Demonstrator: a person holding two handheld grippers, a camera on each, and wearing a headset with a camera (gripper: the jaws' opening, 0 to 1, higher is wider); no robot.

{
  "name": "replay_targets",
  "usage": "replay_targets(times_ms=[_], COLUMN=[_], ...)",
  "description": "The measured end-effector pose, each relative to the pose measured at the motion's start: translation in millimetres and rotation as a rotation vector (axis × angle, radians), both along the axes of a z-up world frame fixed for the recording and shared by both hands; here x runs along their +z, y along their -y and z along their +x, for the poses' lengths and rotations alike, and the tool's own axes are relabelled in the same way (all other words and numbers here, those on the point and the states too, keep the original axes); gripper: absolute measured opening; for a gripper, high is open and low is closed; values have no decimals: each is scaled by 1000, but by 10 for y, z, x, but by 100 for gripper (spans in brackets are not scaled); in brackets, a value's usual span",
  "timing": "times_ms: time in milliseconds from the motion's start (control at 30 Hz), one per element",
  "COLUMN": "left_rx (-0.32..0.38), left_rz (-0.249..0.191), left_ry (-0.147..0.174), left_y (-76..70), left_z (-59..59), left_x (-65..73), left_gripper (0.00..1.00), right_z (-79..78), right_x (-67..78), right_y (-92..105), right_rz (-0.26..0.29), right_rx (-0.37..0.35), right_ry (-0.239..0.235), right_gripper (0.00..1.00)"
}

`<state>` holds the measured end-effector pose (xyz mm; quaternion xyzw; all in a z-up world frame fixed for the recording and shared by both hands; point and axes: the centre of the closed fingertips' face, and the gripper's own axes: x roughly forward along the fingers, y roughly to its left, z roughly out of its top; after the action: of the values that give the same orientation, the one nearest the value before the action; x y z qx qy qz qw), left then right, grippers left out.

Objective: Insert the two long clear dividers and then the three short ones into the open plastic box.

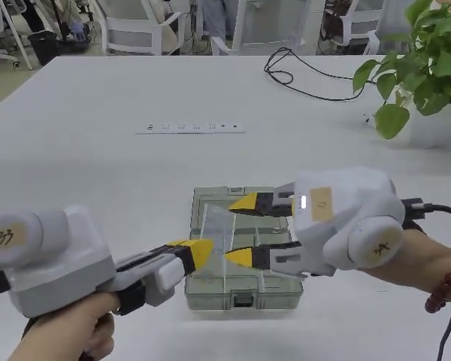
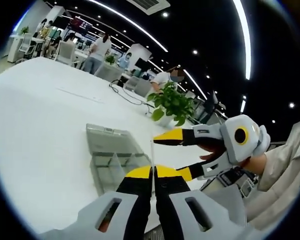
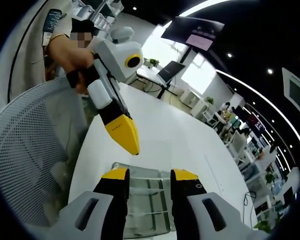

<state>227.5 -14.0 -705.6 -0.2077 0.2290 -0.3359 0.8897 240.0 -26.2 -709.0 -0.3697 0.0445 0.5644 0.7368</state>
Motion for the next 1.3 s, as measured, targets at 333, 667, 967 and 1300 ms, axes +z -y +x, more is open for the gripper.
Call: replay_targets(times_ms=[333,667,967,1300], left_rx=[-103,-281,-413,-544], left_rz=[217,414,486,533], left_ry=[128,242,321,392], left_y=[-62,-10,33,90], left_z=[-43,-186,-290,-418], left_x=[-104,-223,-224,-228], left_gripper=[0,0,0,0], right_z=[-51,-103,-236,-434], right_x=[52,78,30,-20], right_y=[6,60,105,142], right_rz=[61,72,45,20], right_rx=[-13,31,109,187], right_ry=[-111,-270,-364,-437], right_gripper=[34,33,27,21])
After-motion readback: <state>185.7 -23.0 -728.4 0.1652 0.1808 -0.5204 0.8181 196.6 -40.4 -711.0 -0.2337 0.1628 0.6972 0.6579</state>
